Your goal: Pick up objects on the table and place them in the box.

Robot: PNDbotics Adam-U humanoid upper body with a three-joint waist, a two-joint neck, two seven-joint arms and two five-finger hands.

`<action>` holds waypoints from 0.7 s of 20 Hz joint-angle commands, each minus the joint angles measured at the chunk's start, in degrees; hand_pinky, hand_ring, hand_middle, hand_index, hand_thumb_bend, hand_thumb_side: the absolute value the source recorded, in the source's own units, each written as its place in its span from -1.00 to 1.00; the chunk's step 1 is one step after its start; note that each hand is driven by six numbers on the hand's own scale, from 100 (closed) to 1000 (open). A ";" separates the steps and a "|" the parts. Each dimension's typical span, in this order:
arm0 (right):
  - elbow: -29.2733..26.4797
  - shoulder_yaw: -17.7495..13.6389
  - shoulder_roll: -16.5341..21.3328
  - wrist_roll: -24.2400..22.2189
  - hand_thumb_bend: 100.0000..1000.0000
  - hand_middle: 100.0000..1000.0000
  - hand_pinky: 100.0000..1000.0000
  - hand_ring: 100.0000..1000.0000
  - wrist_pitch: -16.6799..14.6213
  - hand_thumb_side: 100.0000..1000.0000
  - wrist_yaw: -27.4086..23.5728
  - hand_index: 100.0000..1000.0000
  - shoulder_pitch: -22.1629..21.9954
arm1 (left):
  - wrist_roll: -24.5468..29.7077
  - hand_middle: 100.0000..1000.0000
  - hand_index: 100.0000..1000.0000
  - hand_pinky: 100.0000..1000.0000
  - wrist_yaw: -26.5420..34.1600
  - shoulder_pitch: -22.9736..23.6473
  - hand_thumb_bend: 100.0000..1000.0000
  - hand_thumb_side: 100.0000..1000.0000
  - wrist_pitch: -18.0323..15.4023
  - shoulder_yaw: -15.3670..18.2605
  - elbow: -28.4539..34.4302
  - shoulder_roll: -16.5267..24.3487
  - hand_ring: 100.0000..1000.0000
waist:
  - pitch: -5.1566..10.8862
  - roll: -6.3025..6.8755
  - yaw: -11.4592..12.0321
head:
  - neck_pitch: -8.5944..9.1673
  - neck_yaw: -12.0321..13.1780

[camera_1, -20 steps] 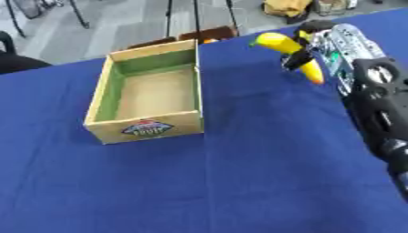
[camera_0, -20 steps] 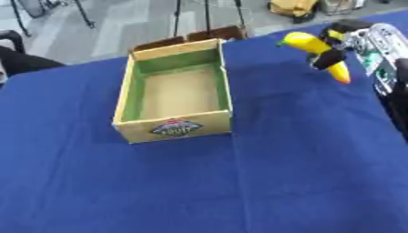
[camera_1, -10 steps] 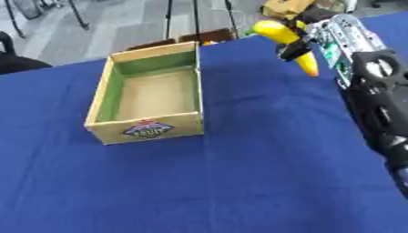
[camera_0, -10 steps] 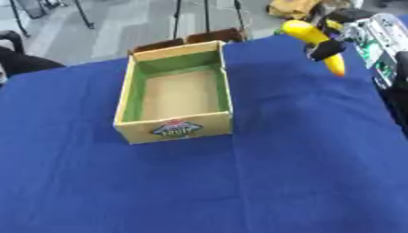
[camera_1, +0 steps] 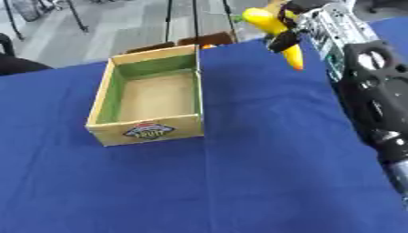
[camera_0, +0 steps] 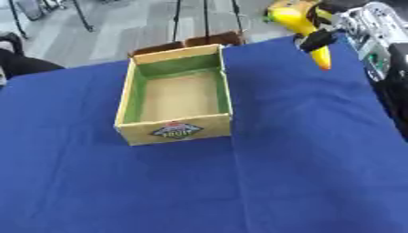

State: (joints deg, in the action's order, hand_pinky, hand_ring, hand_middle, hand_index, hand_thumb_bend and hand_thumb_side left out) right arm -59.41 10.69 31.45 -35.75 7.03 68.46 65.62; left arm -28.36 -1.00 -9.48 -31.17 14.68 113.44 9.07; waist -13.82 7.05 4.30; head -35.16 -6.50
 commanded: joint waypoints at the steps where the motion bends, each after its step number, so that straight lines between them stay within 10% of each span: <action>1: -1.90 0.50 -0.01 -0.78 -1.00 0.33 0.30 0.63 -1.08 0.15 1.16 0.28 2.46 | -0.17 0.60 0.52 -0.28 0.15 -0.68 -1.00 0.85 0.17 0.39 1.15 1.98 0.59 | 1.38 -0.61 0.13 | 0.11 -0.08; 14: -3.35 2.25 -5.51 -4.32 -1.00 0.35 0.33 0.60 -4.16 0.16 1.90 0.28 8.05 | -0.11 0.59 0.52 -0.25 0.51 -1.51 -1.00 0.85 0.61 0.24 1.15 3.31 0.58 | 2.77 -2.60 0.60 | -0.32 -0.61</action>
State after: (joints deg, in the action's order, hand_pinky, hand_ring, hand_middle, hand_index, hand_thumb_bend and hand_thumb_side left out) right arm -61.35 12.94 25.95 -39.72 3.17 69.82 71.88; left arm -28.46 -0.65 -10.40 -30.80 14.69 113.44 10.49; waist -12.23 4.51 4.77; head -35.24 -6.93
